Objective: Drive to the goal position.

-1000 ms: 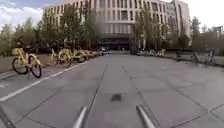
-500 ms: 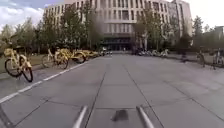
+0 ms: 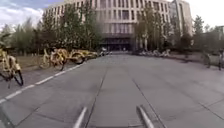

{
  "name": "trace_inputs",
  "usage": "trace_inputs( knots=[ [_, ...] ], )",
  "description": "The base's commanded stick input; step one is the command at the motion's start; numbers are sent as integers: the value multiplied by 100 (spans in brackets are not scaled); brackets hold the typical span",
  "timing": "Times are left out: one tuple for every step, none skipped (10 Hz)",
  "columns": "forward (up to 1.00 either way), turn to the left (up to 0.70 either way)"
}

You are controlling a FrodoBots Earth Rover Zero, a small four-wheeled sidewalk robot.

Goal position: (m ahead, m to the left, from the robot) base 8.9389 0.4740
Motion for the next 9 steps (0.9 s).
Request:
trace_inputs(
  knots=[
    [70,-14],
    [70,-14],
    [70,-14],
    [70,-14],
    [70,-14],
    [70,-14],
    [70,-14],
    [70,-13],
    [70,0]
  ],
)
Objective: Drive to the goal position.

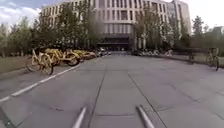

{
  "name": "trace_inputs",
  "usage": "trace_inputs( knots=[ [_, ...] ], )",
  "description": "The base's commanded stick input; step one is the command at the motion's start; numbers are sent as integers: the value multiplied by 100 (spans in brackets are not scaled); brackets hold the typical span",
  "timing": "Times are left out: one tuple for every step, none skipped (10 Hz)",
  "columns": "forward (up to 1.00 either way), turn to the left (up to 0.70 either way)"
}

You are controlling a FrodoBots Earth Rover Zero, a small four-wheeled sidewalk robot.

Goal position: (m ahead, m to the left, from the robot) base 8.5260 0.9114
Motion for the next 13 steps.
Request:
trace_inputs(
  knots=[
    [70,0],
    [70,0],
    [70,0],
    [70,0],
    [70,0],
    [70,0],
    [70,0],
    [70,0],
    [70,0],
    [70,0],
    [70,0],
    [70,0],
    [70,0]
  ],
)
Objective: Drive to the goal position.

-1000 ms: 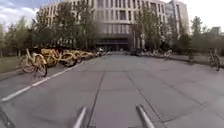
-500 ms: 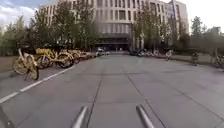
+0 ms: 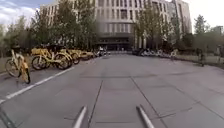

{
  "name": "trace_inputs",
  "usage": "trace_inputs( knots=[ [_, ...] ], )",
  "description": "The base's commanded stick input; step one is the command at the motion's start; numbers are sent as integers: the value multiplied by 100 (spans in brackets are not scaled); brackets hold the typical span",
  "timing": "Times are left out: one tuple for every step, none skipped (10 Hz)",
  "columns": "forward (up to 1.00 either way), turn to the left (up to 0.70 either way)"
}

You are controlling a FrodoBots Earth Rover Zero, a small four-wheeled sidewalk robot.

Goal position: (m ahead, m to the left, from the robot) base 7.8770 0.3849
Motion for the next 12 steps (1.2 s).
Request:
trace_inputs(
  knots=[
    [70,-1],
    [70,-14],
    [70,-14],
    [70,-14],
    [70,-14],
    [70,-14],
    [70,-14],
    [70,0],
    [70,0],
    [70,0],
    [70,0],
    [70,0]
  ],
)
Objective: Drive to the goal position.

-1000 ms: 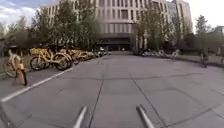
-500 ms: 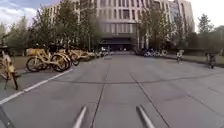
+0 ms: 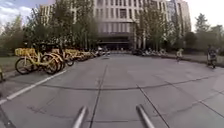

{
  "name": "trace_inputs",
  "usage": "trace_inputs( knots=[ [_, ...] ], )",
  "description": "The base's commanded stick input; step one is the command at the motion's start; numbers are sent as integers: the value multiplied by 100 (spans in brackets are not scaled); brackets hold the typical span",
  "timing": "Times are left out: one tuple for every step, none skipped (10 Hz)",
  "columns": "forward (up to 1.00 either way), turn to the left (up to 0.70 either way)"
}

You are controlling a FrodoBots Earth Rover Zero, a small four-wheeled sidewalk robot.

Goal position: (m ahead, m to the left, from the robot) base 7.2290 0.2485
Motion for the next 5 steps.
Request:
trace_inputs(
  knots=[
    [70,0],
    [70,0],
    [70,0],
    [70,0],
    [70,0]
  ],
)
